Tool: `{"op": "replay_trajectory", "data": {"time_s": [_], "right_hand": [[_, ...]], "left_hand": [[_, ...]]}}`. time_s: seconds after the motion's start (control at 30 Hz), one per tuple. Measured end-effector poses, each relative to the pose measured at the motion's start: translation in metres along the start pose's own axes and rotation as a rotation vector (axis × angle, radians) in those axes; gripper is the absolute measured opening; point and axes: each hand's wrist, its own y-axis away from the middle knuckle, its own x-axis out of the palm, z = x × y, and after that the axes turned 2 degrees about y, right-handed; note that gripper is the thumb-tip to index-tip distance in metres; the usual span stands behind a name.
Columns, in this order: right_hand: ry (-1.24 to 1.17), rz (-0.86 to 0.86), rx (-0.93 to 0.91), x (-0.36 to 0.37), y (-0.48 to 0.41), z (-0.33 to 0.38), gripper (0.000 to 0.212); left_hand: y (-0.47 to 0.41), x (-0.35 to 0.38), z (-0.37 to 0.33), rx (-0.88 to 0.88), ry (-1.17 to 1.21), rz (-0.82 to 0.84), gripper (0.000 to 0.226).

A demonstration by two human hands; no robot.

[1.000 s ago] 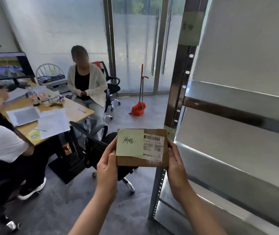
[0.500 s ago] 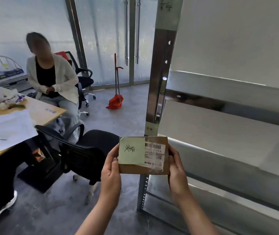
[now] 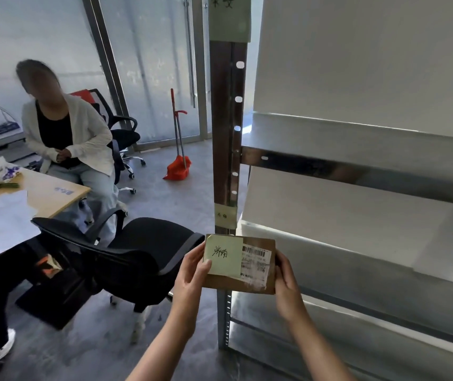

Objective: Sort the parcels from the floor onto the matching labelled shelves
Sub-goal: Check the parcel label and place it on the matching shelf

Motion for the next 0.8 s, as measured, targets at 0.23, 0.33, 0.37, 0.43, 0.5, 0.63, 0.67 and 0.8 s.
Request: {"op": "replay_trajectory", "data": {"time_s": [0.23,0.33,0.37,0.43,0.5,0.63,0.67,0.8], "right_hand": [[0.073,-0.033,0.02,0.01,-0.001,-0.024,0.04],[0.053,-0.078,0.03,0.018,-0.001,-0.028,0.041],[0.042,-0.086,0.043,0.02,-0.001,-0.028,0.041],[0.037,-0.095,0.079,0.025,-0.002,-0.03,0.041],[0.038,-0.111,0.093,0.029,-0.003,-0.032,0.041],[0.032,-0.131,0.101,0.038,-0.003,-0.034,0.044],[0.029,-0.137,0.107,0.04,-0.002,-0.034,0.044],[0.046,-0.179,0.117,0.042,0.002,-0.033,0.048]], "left_hand": [[-0.012,-0.011,0.037,-0.122,0.029,-0.013,0.048],[-0.018,-0.016,0.04,-0.152,0.047,-0.001,0.047],[-0.021,-0.018,0.041,-0.158,0.047,0.003,0.047],[-0.029,-0.023,0.045,-0.176,0.047,0.021,0.045],[-0.035,-0.029,0.047,-0.187,0.05,0.038,0.046],[-0.041,-0.04,0.051,-0.205,0.064,0.065,0.051],[-0.042,-0.042,0.052,-0.21,0.068,0.071,0.052],[-0.043,-0.046,0.053,-0.22,0.066,0.109,0.053]]}}
